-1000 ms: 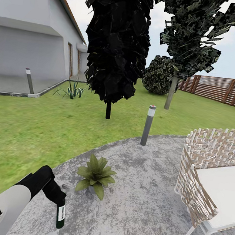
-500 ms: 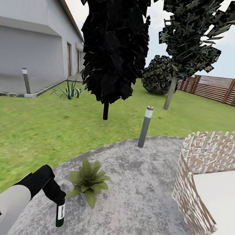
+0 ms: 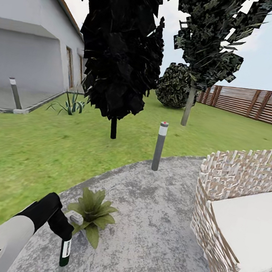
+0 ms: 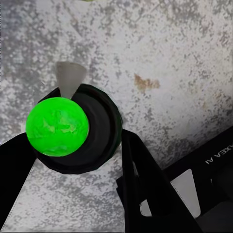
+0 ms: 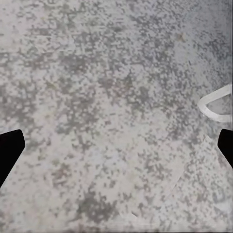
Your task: Pick up the pesticide atomizer in the garden and spray insectifuge to fully cover both potted plants in the garden.
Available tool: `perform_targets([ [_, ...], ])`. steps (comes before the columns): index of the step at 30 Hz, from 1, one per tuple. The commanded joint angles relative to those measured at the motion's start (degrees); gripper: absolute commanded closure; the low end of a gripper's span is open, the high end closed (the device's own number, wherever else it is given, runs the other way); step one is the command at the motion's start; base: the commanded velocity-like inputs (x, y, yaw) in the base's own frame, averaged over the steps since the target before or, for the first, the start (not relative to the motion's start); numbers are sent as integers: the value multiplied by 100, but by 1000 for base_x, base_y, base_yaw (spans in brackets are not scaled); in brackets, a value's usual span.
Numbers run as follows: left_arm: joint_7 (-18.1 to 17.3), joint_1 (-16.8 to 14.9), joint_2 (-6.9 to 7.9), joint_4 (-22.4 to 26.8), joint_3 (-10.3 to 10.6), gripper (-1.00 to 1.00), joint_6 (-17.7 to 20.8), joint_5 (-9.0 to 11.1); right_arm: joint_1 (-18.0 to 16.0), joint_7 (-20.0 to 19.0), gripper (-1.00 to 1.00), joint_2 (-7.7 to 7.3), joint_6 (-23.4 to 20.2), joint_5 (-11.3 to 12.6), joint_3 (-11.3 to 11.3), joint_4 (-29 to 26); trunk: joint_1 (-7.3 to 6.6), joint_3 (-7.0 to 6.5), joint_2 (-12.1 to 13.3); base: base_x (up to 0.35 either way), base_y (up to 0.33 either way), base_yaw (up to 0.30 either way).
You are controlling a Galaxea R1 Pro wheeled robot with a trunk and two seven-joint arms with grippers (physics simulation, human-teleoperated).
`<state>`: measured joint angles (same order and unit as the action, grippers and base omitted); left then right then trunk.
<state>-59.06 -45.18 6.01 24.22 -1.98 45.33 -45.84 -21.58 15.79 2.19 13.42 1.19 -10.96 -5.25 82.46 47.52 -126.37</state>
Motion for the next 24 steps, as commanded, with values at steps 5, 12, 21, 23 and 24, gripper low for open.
perform_targets([
  [5,-43,1,0,-3,-14,100,37,-39,-5,32,-100,1,12,13,-38,7,-1,6,-3,0,0,-32],
  [12,-44,-7,-45,2,-36,100,46,-39,-5,30,-100,1,12,13,-38,7,-1,6,-3,170,0,-2],
  [21,-45,2,-23,-39,-17,100,40,-43,-5,30,-100,1,11,13,-38,7,-1,6,-3,66,0,0],
  [23,-39,17,20,-68,-20,100,33,-41,-5,30,-100,1,12,13,-38,7,-1,6,-3,2,0,0],
  [24,-39,35,33,-77,-21,100,30,-40,-5,30,-100,1,12,13,-38,7,-1,6,-3,1,0,0],
])
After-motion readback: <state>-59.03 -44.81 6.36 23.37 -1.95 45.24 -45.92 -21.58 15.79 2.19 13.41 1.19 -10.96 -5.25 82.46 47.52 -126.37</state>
